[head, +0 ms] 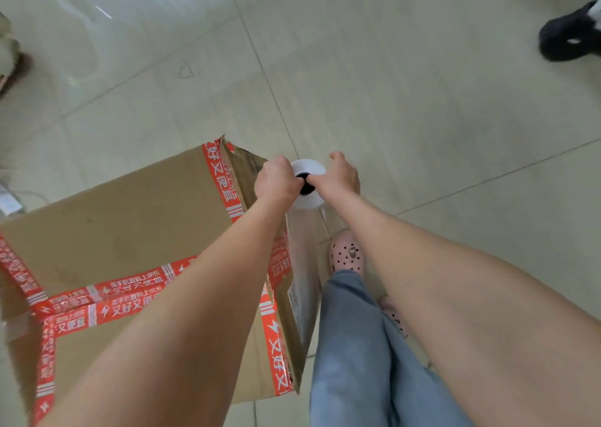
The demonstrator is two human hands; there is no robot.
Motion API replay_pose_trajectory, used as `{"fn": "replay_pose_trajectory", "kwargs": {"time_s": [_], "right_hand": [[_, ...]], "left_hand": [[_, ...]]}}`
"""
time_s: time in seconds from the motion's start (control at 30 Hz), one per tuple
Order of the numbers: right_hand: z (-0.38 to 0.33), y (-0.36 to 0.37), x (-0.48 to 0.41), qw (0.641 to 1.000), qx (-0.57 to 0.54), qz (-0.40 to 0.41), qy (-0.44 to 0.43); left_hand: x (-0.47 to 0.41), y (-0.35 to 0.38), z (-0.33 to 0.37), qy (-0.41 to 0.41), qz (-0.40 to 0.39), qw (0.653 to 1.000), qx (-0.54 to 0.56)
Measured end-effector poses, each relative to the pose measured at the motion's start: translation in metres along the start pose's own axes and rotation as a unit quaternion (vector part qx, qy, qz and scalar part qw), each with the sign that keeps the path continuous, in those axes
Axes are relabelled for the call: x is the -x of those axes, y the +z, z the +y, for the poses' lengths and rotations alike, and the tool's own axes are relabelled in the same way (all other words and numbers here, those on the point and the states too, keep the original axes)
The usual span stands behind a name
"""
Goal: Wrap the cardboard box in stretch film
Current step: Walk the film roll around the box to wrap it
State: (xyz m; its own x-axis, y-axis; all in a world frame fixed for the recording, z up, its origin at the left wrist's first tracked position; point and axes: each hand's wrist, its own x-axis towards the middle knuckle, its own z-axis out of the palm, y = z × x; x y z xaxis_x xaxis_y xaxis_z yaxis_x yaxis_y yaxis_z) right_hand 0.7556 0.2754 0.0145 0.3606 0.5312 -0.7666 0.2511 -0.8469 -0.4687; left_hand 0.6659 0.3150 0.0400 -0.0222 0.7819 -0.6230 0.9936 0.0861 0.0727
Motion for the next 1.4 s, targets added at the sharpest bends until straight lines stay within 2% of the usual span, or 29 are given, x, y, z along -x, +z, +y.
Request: {"fn": "replay_pose_trajectory", "kwargs": {"time_s": [0.07,0.13,0.3,0.43,0.53,0.6,0.67,0.7,0.77,1.07,1.3,1.4], "right_hand": [[-0.006,0.005,0.003,0.991,-0.065,-0.065,0.096],[-0.012,0.010,0.002,0.985,-0.091,-0.094,0.116],[-0.029,0.012,-0.006,0.999,0.030,-0.022,0.014],[-0.044,0.007,-0.013,0.978,0.176,0.017,-0.111],[-0.050,0.004,-0.019,0.968,0.185,0.057,-0.162],[-0.047,0.005,-0.021,0.985,0.117,0.060,-0.111],[-0.042,0.005,-0.023,1.000,0.012,0.017,0.016],[-0.041,0.005,-0.022,0.997,-0.039,-0.009,0.069],[-0.042,0.004,-0.026,0.990,-0.095,-0.025,0.100],[-0.061,0.000,-0.038,0.999,-0.048,0.006,0.019],[-0.108,0.012,-0.046,0.997,0.019,0.007,-0.078],[-0.109,0.021,-0.051,0.996,0.018,0.023,-0.090]], "left_hand": [[-0.005,-0.005,-0.001,0.032,-0.006,0.999,-0.027],[-0.009,-0.008,-0.003,0.053,-0.005,0.998,-0.028],[-0.020,-0.021,-0.006,0.055,-0.018,0.998,0.007],[-0.030,-0.025,-0.004,0.053,-0.016,0.998,0.020],[-0.036,-0.025,-0.005,0.039,0.002,0.998,0.045],[-0.040,-0.026,-0.003,0.028,0.007,0.998,0.060],[-0.044,-0.028,0.003,0.029,0.002,0.998,0.058],[-0.045,-0.029,0.007,0.032,0.000,0.998,0.051],[-0.049,-0.027,0.012,0.039,-0.004,0.998,0.041],[-0.064,-0.048,0.011,0.072,-0.005,0.997,0.003],[-0.082,-0.075,-0.014,0.007,0.033,0.999,0.016],[-0.092,-0.077,-0.019,0.018,0.043,0.997,-0.061]]}}
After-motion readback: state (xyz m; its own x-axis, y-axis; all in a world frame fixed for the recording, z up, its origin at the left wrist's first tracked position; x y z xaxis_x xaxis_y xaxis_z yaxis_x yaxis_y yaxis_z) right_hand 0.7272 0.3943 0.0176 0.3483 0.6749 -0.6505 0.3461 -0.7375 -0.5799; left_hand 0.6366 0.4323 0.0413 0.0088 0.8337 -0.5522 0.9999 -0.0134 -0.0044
